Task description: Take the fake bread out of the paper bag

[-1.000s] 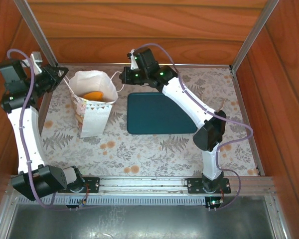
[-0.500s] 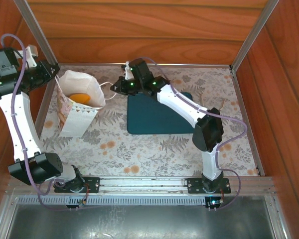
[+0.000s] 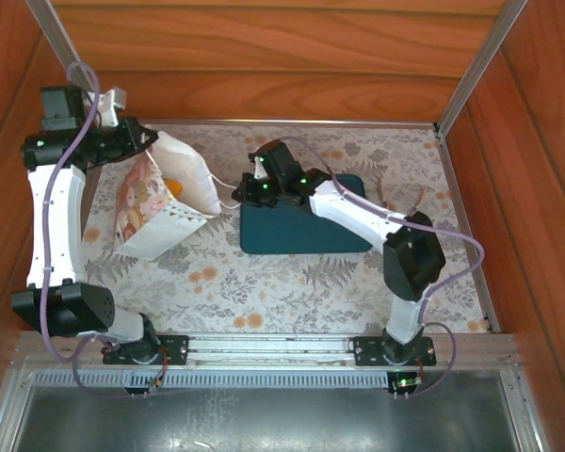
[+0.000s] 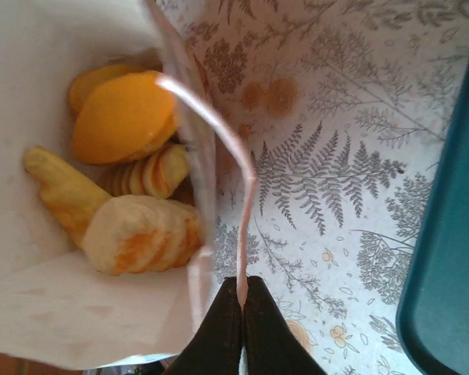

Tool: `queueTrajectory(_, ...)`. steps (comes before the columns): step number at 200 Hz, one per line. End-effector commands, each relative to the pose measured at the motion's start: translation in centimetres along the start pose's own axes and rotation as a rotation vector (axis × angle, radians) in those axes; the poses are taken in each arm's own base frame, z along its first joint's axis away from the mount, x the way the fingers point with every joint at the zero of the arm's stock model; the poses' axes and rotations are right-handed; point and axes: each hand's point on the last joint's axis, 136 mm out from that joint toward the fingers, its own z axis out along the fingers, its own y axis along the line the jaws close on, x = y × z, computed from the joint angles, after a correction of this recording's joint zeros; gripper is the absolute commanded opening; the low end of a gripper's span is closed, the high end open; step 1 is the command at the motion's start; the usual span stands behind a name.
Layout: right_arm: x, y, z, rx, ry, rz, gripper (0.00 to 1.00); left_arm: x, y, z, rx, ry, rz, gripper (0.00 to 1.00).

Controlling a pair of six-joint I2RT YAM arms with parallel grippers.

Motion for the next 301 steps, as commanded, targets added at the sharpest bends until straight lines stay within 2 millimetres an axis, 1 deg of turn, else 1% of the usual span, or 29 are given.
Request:
queueTrajectory(1, 0.1, -1.5, -0.9, 0.044, -0.035, -0.002, 0.06, 0.5, -0.6, 1.5, -0.004, 0.04, 0.008, 0.0)
queueTrajectory(26, 1.1, -2.9, -0.9, 0.064, -0.029, 0.021, 0.07, 2.0, -1.0, 3.4, 0.004, 0.103, 0.007, 0.0)
queueTrajectory(66, 2.6, -4.8, -0.6, 0.096, 0.0, 0.048, 0.07, 4.2, -0.7, 5.6, -0.001, 0.179, -0.01, 0.0)
queueTrajectory(101, 4.4, -6.5, 0.0, 0.113, 0.042, 0.083, 0.07, 5.6, 0.0, 6.9, -0.015, 0.219, -0.021, 0.0)
queueTrajectory(136, 5.9, -7.6, 0.9, 0.117, 0.088, 0.118, 0.07, 7.0, 1.4, 8.0, -0.043, 0.259, -0.039, 0.0)
queueTrajectory(158, 6.4, -8.1, 1.6, 0.121, 0.11, 0.132, 0.07, 7.4, 2.3, 8.4, -0.076, 0.268, -0.038, 0.0)
queueTrajectory(186, 6.4, -8.1, 2.4, 0.105, 0.124, 0.14, 0.07, 7.7, 3.1, 8.4, -0.112, 0.268, -0.025, 0.0)
queueTrajectory(221, 6.5, -8.1, 3.5, 0.094, 0.149, 0.151, 0.07, 7.6, 4.6, 8.3, -0.181, 0.258, -0.009, 0.0)
queueTrajectory(247, 6.5, -8.1, 4.0, 0.087, 0.157, 0.158, 0.07, 8.0, 5.3, 8.5, -0.205, 0.268, -0.004, 0.0)
queueTrajectory(288, 6.3, -8.4, 4.4, 0.103, 0.154, 0.158, 0.07, 8.4, 5.6, 8.9, -0.201, 0.284, -0.022, 0.0)
queueTrajectory(301, 6.4, -8.8, 4.6, 0.116, 0.159, 0.156, 0.08, 8.4, 5.3, 9.0, -0.185, 0.287, -0.035, 0.0)
